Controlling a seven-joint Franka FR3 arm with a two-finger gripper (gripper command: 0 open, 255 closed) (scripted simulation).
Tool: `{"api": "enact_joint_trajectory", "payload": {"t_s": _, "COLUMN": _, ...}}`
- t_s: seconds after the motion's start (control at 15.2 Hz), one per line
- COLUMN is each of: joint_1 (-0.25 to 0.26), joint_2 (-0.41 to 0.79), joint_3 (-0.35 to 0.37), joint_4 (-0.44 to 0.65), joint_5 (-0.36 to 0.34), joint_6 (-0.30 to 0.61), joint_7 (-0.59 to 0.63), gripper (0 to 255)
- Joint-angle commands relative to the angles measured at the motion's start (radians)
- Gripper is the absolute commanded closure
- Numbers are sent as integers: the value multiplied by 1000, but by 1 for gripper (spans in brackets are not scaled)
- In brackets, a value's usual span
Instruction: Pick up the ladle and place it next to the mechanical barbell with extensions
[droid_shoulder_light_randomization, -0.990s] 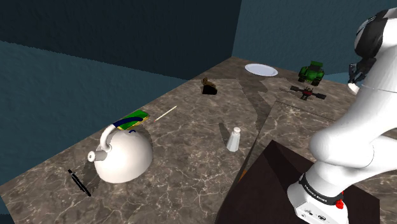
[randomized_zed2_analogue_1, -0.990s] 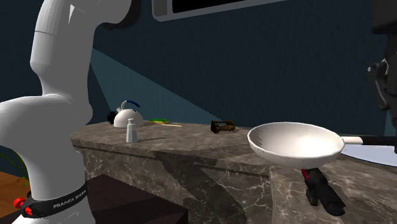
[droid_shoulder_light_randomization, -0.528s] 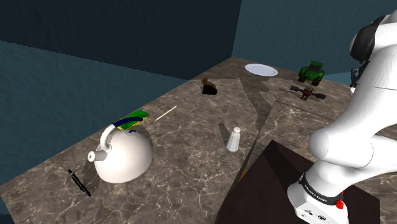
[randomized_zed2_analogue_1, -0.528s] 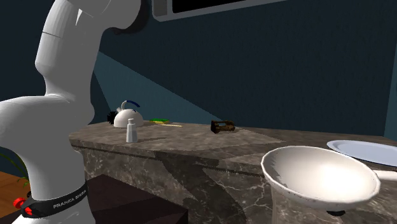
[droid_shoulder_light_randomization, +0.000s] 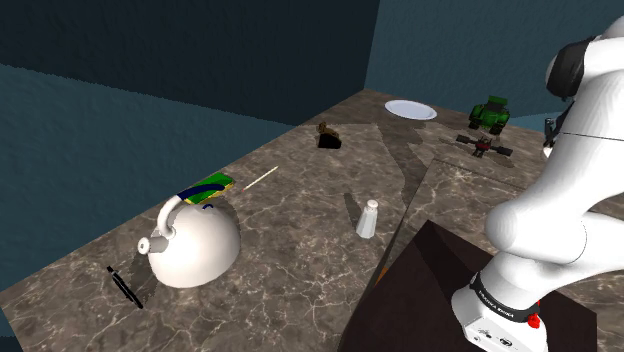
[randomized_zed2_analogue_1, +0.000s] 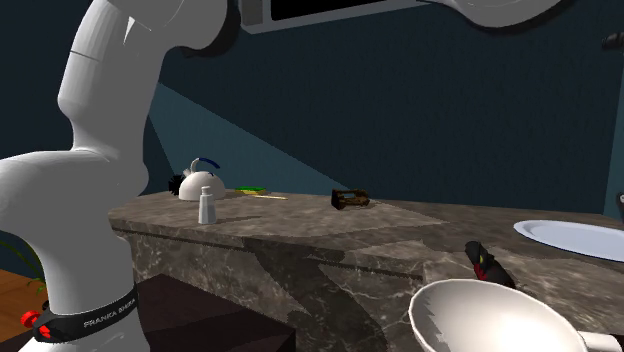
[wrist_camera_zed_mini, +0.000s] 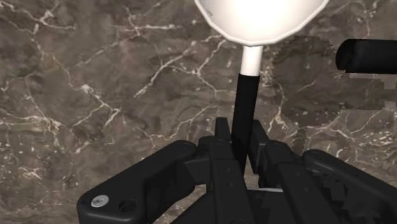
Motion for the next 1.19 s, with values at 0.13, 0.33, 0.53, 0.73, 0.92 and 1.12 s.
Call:
{"api": "enact_joint_trajectory", "payload": {"t_s": 0.13, "joint_1": -4, "joint_2": 19, "joint_3": 8, "joint_4": -31, "joint_5": 19, "joint_6": 45, "joint_7": -16, "gripper": 255}}
{"api": "enact_joint_trajectory", "payload": {"t_s": 0.33, "joint_1": -7, "joint_2": 34, "joint_3": 15, "joint_4": -52, "joint_5": 34, "joint_6": 77, "joint_7": -28, "gripper": 255}}
{"api": "enact_joint_trajectory", "payload": {"t_s": 0.53, "joint_1": -12, "joint_2": 51, "joint_3": 23, "joint_4": -70, "joint_5": 51, "joint_6": 108, "joint_7": -42, "gripper": 255}}
{"api": "enact_joint_trajectory", "payload": {"t_s": 0.73, "joint_1": -17, "joint_2": 69, "joint_3": 33, "joint_4": -87, "joint_5": 68, "joint_6": 138, "joint_7": -56, "gripper": 255}}
{"api": "enact_joint_trajectory", "payload": {"t_s": 0.92, "joint_1": -23, "joint_2": 89, "joint_3": 43, "joint_4": -101, "joint_5": 87, "joint_6": 167, "joint_7": -70, "gripper": 255}}
{"api": "enact_joint_trajectory", "payload": {"t_s": 1.12, "joint_1": -26, "joint_2": 96, "joint_3": 46, "joint_4": -105, "joint_5": 94, "joint_6": 177, "joint_7": -75, "gripper": 255}}
